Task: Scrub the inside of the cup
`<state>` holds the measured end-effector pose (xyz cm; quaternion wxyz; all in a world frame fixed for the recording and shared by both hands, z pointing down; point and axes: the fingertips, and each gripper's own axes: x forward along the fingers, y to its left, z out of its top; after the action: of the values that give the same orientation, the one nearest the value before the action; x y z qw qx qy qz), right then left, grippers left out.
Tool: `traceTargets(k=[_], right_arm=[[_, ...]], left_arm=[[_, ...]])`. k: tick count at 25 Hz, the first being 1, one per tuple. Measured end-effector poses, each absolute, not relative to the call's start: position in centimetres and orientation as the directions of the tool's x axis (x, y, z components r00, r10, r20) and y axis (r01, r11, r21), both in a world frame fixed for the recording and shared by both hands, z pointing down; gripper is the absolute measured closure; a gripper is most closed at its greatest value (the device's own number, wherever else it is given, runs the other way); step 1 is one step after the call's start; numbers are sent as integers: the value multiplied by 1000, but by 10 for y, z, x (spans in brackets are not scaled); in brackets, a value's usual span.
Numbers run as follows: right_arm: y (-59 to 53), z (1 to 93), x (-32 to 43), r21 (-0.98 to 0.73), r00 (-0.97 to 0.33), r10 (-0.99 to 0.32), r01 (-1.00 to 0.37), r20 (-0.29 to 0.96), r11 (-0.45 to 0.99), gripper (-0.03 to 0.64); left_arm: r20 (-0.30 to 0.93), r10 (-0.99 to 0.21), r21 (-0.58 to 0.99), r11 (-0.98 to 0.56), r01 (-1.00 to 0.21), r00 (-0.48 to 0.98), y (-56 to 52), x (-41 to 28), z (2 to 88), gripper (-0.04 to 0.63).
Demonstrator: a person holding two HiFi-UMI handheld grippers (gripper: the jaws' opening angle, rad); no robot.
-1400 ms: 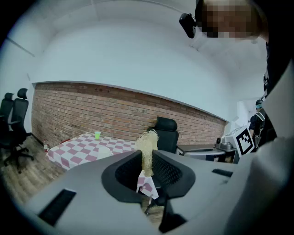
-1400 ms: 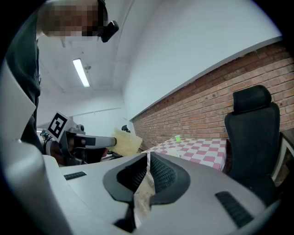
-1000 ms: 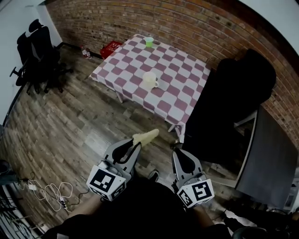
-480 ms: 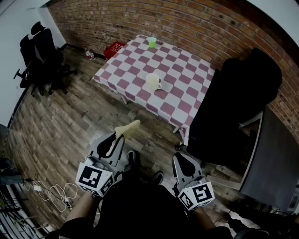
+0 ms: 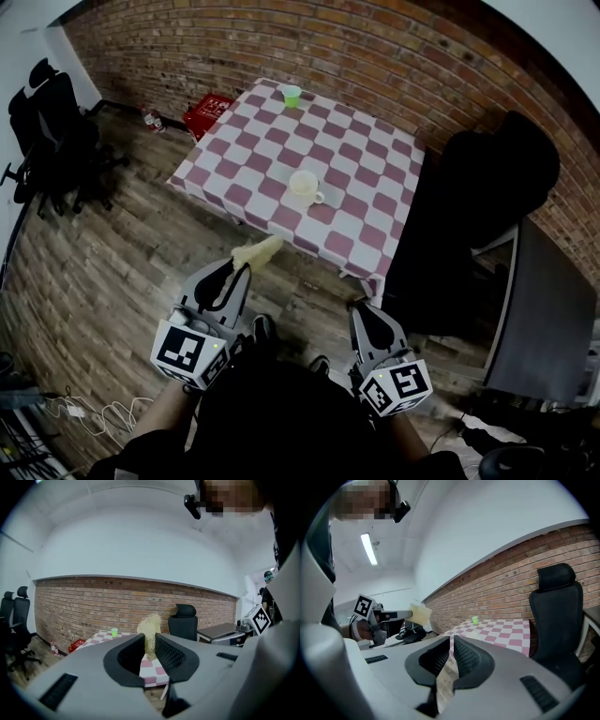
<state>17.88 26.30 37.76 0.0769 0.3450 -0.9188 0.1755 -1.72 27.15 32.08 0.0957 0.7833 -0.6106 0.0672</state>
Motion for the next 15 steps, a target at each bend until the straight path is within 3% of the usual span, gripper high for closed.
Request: traceTargets(k=[5,11,15], right_arm=[[233,379,118,-246,-698,-652,-715,295,654,571],[214,389,72,-242,-647,-684,-761,335,602,571],[200,396,64,-230,-617,-693,-785,373,575,571]], left_arm=[[242,-908,32,-344,-939,341,230,-63,322,523],[155,-895,-1,-423,-906,418,187,-101,321,523],[176,-874,-152,-478,-865,452,151,-115,324,523]])
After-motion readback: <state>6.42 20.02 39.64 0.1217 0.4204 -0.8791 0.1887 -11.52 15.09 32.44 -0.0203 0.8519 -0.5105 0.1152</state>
